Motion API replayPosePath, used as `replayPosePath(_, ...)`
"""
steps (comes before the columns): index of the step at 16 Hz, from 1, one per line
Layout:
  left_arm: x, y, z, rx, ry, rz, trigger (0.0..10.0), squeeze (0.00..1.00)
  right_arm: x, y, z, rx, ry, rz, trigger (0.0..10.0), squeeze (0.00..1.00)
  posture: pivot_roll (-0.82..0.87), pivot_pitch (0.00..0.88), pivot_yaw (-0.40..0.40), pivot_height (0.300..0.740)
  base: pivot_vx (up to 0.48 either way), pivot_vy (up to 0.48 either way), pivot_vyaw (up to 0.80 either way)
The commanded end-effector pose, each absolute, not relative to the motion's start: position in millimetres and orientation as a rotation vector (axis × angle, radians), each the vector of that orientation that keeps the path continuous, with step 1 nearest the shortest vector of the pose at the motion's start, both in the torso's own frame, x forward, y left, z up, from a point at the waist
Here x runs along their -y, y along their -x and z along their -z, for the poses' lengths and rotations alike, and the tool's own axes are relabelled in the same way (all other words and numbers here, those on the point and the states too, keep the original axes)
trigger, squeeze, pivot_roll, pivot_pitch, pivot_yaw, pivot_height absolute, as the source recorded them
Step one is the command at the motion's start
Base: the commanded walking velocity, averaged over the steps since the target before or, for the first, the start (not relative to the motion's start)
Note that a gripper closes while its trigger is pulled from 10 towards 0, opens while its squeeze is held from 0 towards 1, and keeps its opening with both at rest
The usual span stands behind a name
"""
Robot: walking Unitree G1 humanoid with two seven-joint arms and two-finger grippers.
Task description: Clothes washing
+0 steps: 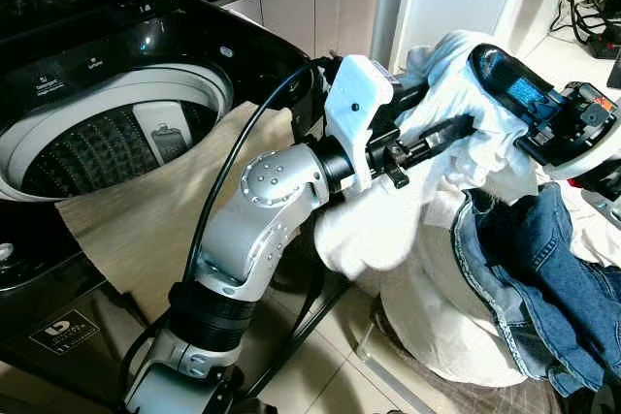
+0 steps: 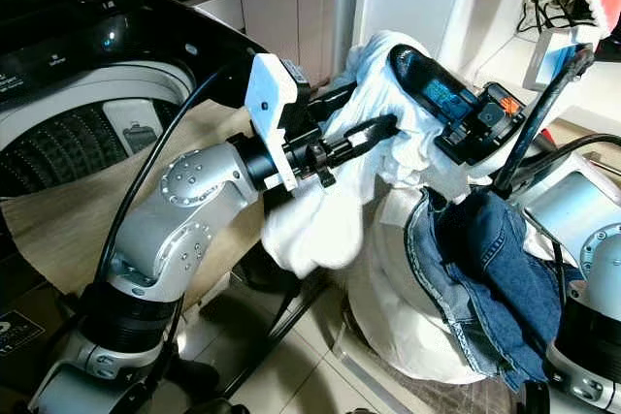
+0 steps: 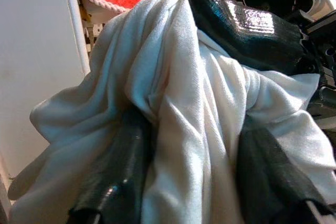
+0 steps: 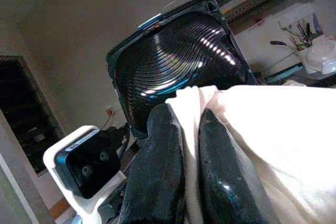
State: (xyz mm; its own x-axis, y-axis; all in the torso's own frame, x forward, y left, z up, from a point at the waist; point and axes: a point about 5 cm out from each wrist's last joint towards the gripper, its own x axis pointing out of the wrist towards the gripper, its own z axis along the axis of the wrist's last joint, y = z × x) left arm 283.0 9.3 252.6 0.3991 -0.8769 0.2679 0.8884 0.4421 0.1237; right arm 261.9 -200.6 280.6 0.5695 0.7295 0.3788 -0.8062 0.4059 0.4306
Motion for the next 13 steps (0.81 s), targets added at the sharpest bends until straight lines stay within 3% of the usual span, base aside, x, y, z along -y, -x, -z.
replayPosePath(1,-10,-286,-255,0.32,0.049,1.106,0.0,0.0,193,-257,-292,0.17,-0.587,-1.031,0.0,0.0,-0.14,0.0,0.035,0.74,0.0,0.0,0.0)
replayPosePath(7,-14,-289,-257,0.33,0.034,1.091,0.0,0.0,191,-260,-289,0.157,-0.568,-1.003,0.0,0.0,-0.13,0.0,0.038,0.74,0.0,0.0,0.0)
replayPosePath(8,-14,-290,-258,0.332,0.036,1.084,0.0,0.0,191,-260,-289,0.157,-0.568,-1.003,1.1,0.0,-0.13,0.0,0.038,0.74,0.0,0.0,0.0)
replayPosePath(10,-16,-291,-259,0.333,0.039,1.072,0.0,0.0,191,-260,-290,0.158,-0.565,-0.998,2.0,0.0,-0.13,0.0,0.038,0.74,0.0,0.0,0.0)
replayPosePath(11,-18,-294,-260,0.337,0.038,1.056,0.0,0.0,191,-261,-289,0.159,-0.554,-0.986,8.0,0.0,-0.13,0.0,0.04,0.74,0.0,0.0,0.0)
replayPosePath(12,-21,-296,-261,0.343,0.035,1.034,0.0,0.0,191,-262,-289,0.155,-0.549,-0.972,10.0,0.49,-0.13,0.0,0.04,0.74,0.0,0.0,0.0)
replayPosePath(13,-22,-298,-262,0.345,0.035,1.022,0.0,0.0,191,-263,-289,0.155,-0.554,-0.968,10.0,0.49,-0.13,0.0,0.04,0.74,0.0,0.0,0.0)
